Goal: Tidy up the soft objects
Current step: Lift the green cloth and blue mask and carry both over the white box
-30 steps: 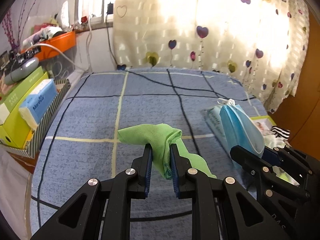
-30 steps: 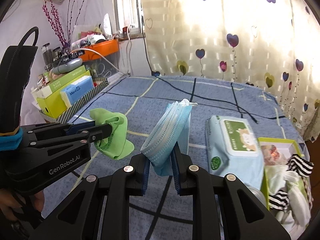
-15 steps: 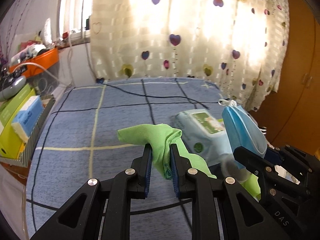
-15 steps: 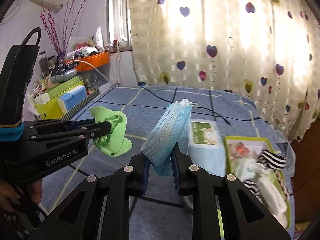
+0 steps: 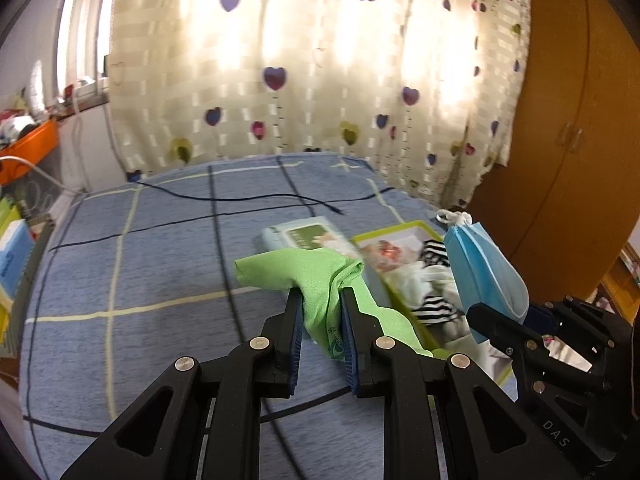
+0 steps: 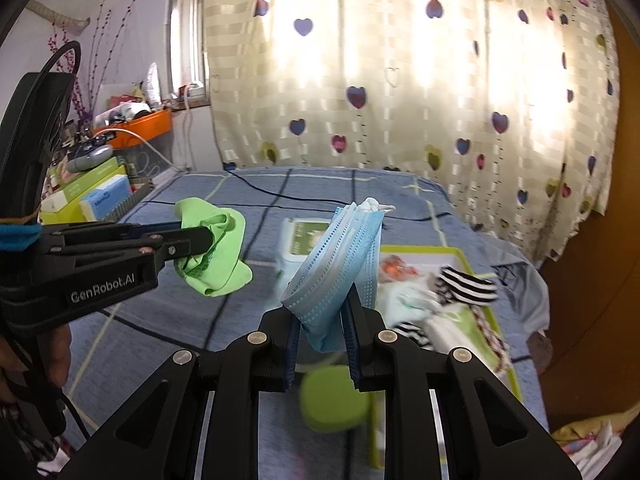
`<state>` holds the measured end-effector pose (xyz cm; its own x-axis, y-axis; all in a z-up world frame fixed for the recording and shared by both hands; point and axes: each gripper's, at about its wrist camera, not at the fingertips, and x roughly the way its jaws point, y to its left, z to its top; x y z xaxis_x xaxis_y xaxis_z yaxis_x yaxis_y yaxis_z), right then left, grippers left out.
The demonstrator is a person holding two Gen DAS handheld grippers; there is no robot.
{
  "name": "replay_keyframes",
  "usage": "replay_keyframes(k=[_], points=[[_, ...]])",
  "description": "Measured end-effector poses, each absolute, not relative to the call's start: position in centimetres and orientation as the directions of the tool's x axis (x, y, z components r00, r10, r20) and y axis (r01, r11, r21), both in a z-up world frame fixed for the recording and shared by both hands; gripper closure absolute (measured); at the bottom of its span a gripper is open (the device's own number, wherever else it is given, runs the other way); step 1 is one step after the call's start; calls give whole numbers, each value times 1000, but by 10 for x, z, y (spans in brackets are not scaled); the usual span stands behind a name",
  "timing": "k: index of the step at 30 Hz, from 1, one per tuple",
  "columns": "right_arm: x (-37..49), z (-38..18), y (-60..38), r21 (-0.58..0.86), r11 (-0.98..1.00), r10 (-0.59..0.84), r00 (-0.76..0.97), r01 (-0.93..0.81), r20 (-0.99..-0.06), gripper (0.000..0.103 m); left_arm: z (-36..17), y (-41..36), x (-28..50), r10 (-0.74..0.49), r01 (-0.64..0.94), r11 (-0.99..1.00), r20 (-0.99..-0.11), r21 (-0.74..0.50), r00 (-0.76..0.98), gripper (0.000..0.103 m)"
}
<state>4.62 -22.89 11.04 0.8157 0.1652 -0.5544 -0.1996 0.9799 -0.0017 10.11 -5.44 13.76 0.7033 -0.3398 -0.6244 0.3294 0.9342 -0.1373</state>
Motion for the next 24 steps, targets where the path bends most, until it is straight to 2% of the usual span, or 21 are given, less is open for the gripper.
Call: replay_keyframes(k=[15, 24], points=[[24, 94, -313, -16, 999, 28, 797, -47, -603, 82, 129, -131, 113, -437, 451, 878, -647, -158, 624, 86], [25, 75, -331, -71, 993, 24, 762, -91, -647, 82, 124, -166, 129, -469, 495, 852, -670, -171, 576, 86]])
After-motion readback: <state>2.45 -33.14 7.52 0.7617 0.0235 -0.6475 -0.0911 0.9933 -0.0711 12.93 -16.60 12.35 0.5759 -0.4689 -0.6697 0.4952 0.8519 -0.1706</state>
